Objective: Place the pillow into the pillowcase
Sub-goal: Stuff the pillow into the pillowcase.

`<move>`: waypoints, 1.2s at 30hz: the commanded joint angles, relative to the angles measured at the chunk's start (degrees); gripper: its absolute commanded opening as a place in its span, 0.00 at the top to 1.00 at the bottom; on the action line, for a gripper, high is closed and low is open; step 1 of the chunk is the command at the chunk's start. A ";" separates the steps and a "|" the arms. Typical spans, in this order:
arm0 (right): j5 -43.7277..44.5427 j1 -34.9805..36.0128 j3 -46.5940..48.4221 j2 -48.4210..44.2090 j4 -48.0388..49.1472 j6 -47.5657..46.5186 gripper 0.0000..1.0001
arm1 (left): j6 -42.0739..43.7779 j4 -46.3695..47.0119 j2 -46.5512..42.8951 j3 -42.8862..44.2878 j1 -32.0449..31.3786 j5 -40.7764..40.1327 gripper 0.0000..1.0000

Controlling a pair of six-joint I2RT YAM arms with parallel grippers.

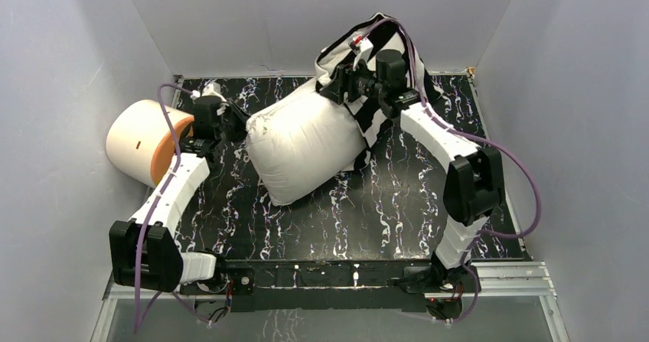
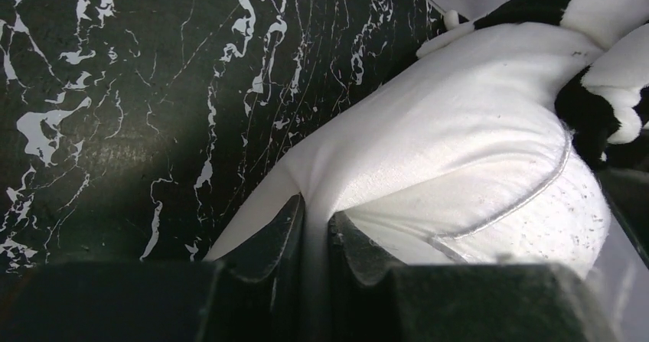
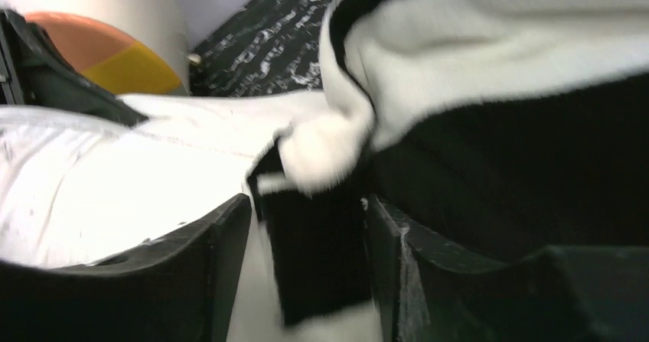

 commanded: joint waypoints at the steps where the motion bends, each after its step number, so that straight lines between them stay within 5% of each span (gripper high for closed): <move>1: 7.91 -0.95 -1.71 -8.87 -11.69 -10.84 0.31 | -2.51 -1.21 0.57 -1.20 4.84 7.62 0.83; 7: 18.68 -0.95 -17.99 -21.27 -12.52 -12.97 0.27 | -0.65 -1.49 0.19 -2.21 6.94 9.69 0.71; 14: 22.72 -0.95 -40.46 -28.61 0.62 -6.43 0.25 | 2.76 -1.49 -1.71 -3.05 7.36 14.70 0.52; 25: 23.57 -0.95 -40.54 -21.18 7.97 -8.17 0.28 | 19.55 -15.14 -14.65 1.14 7.29 -9.16 0.26; 32: 28.02 -0.96 -39.01 -17.25 8.39 -11.40 0.32 | 23.21 -18.89 -19.67 6.36 7.26 -5.50 0.26; 36: 24.45 -0.95 -39.58 -15.88 12.88 -11.22 0.34 | 21.09 -17.10 -21.37 2.68 6.99 5.04 0.26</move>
